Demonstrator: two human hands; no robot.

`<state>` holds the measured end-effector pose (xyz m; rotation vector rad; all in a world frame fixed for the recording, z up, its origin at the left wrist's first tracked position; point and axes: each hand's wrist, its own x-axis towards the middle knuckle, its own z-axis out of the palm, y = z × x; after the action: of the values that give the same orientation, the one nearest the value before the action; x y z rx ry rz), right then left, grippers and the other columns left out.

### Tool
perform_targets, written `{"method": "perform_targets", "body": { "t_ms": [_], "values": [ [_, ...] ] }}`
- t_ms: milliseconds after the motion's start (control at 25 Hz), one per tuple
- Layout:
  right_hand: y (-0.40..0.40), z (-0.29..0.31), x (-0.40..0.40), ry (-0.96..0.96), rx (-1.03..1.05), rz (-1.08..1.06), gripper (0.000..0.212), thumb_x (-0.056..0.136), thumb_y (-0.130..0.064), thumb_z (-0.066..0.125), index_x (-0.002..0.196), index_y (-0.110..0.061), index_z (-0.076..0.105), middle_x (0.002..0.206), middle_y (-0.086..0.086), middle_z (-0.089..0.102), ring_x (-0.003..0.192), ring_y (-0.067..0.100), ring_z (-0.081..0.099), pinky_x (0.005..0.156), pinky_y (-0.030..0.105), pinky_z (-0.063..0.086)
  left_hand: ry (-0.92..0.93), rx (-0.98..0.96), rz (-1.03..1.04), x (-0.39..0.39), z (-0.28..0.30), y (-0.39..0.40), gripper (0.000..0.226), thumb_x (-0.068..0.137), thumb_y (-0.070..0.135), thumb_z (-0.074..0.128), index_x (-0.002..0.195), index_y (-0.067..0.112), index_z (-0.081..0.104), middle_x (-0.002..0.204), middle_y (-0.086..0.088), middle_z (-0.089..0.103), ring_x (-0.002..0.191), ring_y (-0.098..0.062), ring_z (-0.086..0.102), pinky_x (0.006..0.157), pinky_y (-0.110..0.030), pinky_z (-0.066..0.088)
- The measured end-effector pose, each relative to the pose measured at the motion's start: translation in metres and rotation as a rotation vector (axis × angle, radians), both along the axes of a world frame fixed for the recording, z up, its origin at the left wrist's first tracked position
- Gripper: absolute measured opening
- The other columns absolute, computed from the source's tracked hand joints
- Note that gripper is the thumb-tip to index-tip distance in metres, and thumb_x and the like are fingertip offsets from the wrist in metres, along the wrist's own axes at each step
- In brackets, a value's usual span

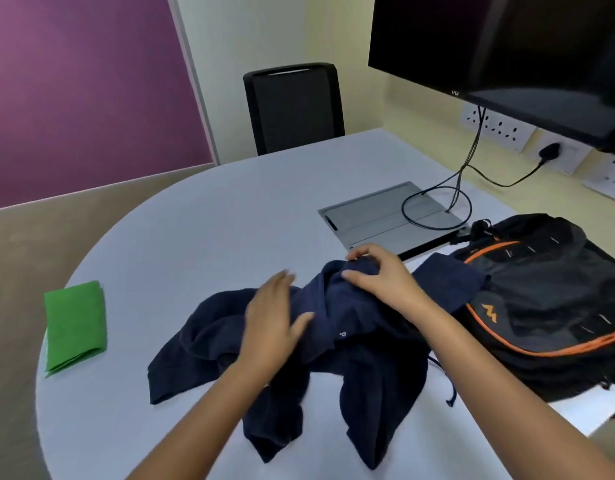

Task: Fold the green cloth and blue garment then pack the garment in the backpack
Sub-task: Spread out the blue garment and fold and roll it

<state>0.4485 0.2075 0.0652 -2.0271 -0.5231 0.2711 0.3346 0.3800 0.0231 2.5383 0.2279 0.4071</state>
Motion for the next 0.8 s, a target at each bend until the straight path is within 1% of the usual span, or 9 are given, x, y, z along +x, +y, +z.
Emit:
{"method": "perform_targets", "body": {
  "t_ms": [120, 240, 320, 400, 440, 520, 600, 720, 800],
  "values": [
    [0.005, 0.023, -0.009, 0.004, -0.137, 0.326, 0.05, 0.082, -0.005, 0.059, 0.125, -0.026, 0.046, 0.111, -0.013, 0.057, 0.108, 0.003, 0.054, 0.094, 0.019, 0.042, -0.106, -0.036, -0.308, 0.024, 0.035, -0.035, 0.098, 0.075, 0.033, 0.075, 0.147, 0.027, 0.008, 0.153, 0.001, 0.027, 0.138, -0.012, 0.03, 0.112, -0.033, 0.031],
    [-0.007, 0.045, -0.012, 0.117, 0.012, 0.336, 0.056, 0.08, 0.002, 0.048, 0.12, -0.036, 0.041, 0.092, 0.001, 0.06, 0.086, 0.007, 0.056, 0.075, 0.017, 0.046, -0.092, -0.188, -0.358, 0.043, 0.062, -0.047, 0.11, 0.078, 0.024, 0.071, 0.135, 0.049, -0.019, 0.155, 0.009, 0.019, 0.125, -0.003, 0.043, 0.092, -0.022, 0.046],
    [-0.02, 0.049, -0.008, 0.154, 0.118, 0.309, 0.064, 0.079, 0.004, 0.044, 0.126, -0.039, 0.045, 0.082, 0.006, 0.064, 0.081, 0.004, 0.057, 0.078, 0.02, 0.048, -0.099, -0.246, -0.326, 0.054, 0.067, -0.051, 0.111, 0.079, 0.024, 0.07, 0.13, 0.055, -0.023, 0.154, 0.011, 0.02, 0.118, -0.002, 0.048, 0.084, -0.022, 0.049],
    [-0.028, 0.048, -0.002, 0.151, 0.121, 0.231, 0.062, 0.085, 0.006, 0.045, 0.133, -0.034, 0.044, 0.076, -0.011, 0.066, 0.08, -0.006, 0.059, 0.085, 0.014, 0.047, 0.025, -0.215, -0.326, 0.066, 0.059, -0.043, 0.101, 0.08, 0.027, 0.07, 0.138, 0.054, -0.008, 0.14, 0.004, 0.046, 0.109, -0.008, 0.056, 0.085, -0.028, 0.05],
    [-0.03, 0.042, -0.001, 0.131, 0.123, 0.153, 0.056, 0.087, 0.004, 0.047, 0.129, -0.032, 0.048, 0.082, -0.013, 0.068, 0.083, -0.006, 0.061, 0.085, 0.013, 0.046, 0.108, -0.16, -0.337, 0.073, 0.052, -0.035, 0.084, 0.081, 0.028, 0.069, 0.142, 0.049, 0.015, 0.128, 0.0, 0.058, 0.106, -0.014, 0.06, 0.087, -0.031, 0.05],
    [-0.031, 0.023, -0.005, 0.007, 0.129, -0.092, 0.039, 0.086, 0.0, 0.052, 0.103, -0.034, 0.058, 0.083, -0.011, 0.068, 0.08, 0.004, 0.062, 0.08, 0.023, 0.048, 0.175, -0.039, -0.267, 0.084, 0.045, -0.015, 0.036, 0.084, 0.029, 0.064, 0.119, 0.035, 0.059, 0.111, 0.004, 0.069, 0.104, -0.019, 0.062, 0.088, -0.034, 0.048],
    [-0.024, -0.004, -0.022, -0.057, -0.009, -0.075, 0.029, 0.078, -0.005, 0.051, 0.077, -0.033, 0.059, 0.069, -0.007, 0.065, 0.065, 0.01, 0.06, 0.07, 0.032, 0.05, 0.099, -0.045, -0.133, 0.086, 0.051, -0.004, 0.016, 0.086, 0.029, 0.06, 0.099, 0.031, 0.069, 0.103, 0.007, 0.071, 0.1, -0.017, 0.063, 0.085, -0.032, 0.049],
    [-0.004, -0.067, -0.071, 0.351, -0.24, 0.205, 0.024, 0.081, -0.012, 0.049, 0.097, -0.026, 0.062, 0.078, -0.007, 0.067, 0.061, 0.005, 0.06, 0.069, 0.028, 0.053, -0.14, -0.012, -0.167, 0.081, 0.09, -0.017, 0.02, 0.085, 0.018, 0.057, 0.098, 0.027, 0.069, 0.102, 0.006, 0.071, 0.097, -0.016, 0.063, 0.08, -0.027, 0.046],
    [0.005, -0.1, -0.079, 0.724, -0.124, -0.042, 0.022, 0.091, -0.017, 0.048, 0.113, -0.019, 0.052, 0.093, 0.0, 0.067, 0.069, 0.006, 0.059, 0.064, 0.023, 0.048, -0.335, -0.015, -0.291, 0.072, 0.128, -0.026, 0.029, 0.079, 0.007, 0.055, 0.099, 0.021, 0.07, 0.1, 0.005, 0.07, 0.096, -0.016, 0.063, 0.082, -0.028, 0.047]
  ]
}}
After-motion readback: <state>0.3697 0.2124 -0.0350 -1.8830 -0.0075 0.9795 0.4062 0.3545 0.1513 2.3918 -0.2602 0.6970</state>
